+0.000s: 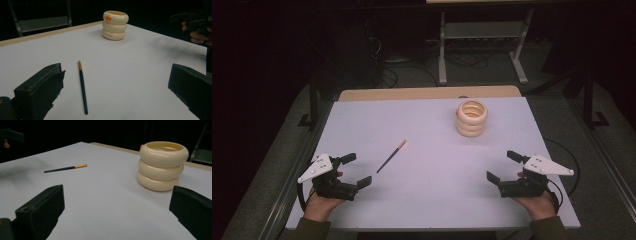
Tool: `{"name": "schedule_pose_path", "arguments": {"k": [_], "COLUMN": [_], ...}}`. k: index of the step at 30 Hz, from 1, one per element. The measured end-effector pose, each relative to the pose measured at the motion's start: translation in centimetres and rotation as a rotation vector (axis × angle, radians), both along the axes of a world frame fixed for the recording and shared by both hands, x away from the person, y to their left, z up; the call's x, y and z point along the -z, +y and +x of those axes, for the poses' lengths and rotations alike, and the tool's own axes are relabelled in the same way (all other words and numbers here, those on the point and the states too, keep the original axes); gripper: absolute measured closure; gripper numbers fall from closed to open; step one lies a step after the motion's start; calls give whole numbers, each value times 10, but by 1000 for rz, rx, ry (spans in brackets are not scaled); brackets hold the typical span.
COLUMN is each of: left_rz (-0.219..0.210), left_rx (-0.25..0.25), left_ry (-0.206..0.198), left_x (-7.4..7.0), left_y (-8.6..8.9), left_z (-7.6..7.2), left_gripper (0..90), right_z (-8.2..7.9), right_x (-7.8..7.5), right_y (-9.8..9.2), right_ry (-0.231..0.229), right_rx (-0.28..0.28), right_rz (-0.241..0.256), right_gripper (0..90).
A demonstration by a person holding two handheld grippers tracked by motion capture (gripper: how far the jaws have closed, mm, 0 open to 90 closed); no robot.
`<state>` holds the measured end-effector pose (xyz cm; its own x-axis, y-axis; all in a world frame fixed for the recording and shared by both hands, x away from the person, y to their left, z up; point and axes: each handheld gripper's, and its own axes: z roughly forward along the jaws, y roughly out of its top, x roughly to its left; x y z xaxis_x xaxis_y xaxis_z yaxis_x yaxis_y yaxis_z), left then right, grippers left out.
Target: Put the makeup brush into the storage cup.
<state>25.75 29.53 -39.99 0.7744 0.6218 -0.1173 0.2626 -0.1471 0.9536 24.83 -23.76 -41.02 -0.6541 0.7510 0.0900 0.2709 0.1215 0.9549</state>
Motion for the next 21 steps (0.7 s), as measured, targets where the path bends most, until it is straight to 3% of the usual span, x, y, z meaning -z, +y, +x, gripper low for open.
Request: {"name": "schedule_pose_path", "arguments": {"k": [21], "left_rz": [10], "left_rx": [20], "left_ry": [2], "left_x": [-1], "left_y": [-7], "left_z": [6], "left_gripper": [0], "right_z": [-2], "right_x": [0], "right_y": [0], "right_ry": [-8], "right_rx": [0], "right_rz": [-6], "right_gripper": [0]}}
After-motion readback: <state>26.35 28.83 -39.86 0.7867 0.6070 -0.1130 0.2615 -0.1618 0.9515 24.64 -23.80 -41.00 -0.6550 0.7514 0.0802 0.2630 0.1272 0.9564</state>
